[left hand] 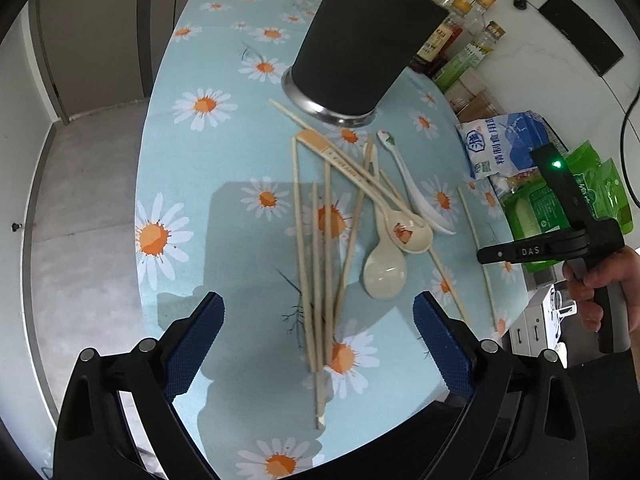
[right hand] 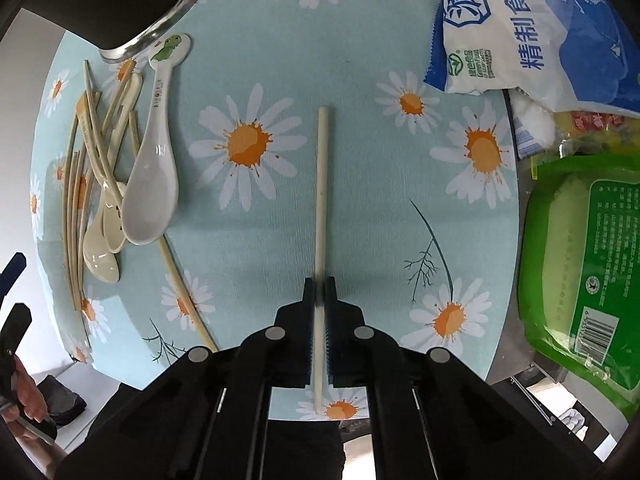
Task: Organize utensils
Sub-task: 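Lower the right tool onto a lone chopstick and close on it, then lift the chopstick with the right tool while the left tool grasps another chopstick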
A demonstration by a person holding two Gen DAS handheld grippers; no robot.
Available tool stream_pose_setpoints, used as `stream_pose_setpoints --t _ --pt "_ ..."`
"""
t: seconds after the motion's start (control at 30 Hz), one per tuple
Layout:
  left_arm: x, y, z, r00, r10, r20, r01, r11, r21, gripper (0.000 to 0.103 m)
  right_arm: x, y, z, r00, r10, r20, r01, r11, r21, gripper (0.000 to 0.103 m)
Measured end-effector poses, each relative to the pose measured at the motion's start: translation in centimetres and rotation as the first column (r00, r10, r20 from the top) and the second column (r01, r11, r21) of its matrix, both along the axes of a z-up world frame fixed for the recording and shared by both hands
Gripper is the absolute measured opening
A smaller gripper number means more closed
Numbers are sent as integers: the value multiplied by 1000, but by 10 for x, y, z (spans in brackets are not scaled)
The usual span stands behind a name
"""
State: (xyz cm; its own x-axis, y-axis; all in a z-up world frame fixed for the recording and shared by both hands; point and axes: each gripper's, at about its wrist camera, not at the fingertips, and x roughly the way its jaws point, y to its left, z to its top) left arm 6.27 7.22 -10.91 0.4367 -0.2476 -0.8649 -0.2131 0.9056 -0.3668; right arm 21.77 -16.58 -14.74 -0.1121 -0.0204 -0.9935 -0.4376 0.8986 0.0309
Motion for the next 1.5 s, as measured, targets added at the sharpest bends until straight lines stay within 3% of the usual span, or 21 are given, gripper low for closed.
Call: stream_pose_setpoints --t 0.1,0.33,0.4,0.47,0.63,0.77,0.9,0.97,1.1,1.27,1.5 --pt "5 7 -3 1000 -18 -14 17 999 -34 92 -5 5 4 1000 7 1 -7 1000 3 5" --pt "24 9 -5 994 -87 -65 87 996 3 89 -13 1 42 998 -27 52 22 996 87 5" --pt "33 8 -8 991 -100 -88 102 995 20 78 -15 -2 54 997 -41 68 32 992 125 5" --pt "41 7 -13 987 -110 -114 115 993 30 59 -17 -1 67 996 -43 83 29 986 164 5" --pt "56 11 -20 982 -90 -168 105 991 79 39 -29 -1 92 994 -36 103 4 956 293 5" --pt "67 7 -25 976 -83 -202 105 989 104 29 -21 -16 89 996 -19 90 -17 925 380 5" --pt "74 2 -30 969 -65 -239 93 990 107 26 -12 -26 93 996 13 92 -52 897 439 5" --pt "78 -2 -31 961 -45 -275 87 986 142 22 -7 -32 94 997 15 72 -48 879 475 5" --pt "85 -9 -34 952 -28 -304 86 980 181 22 -3 -38 88 997 34 62 -61 867 495 5" --pt "97 -14 -35 946 0 -325 72 975 211 9 4 -44 81 998 59 8 -55 845 532 6" --pt "103 -14 -32 939 46 -341 38 971 234 4 9 -41 82 991 135 9 -118 830 545 6"
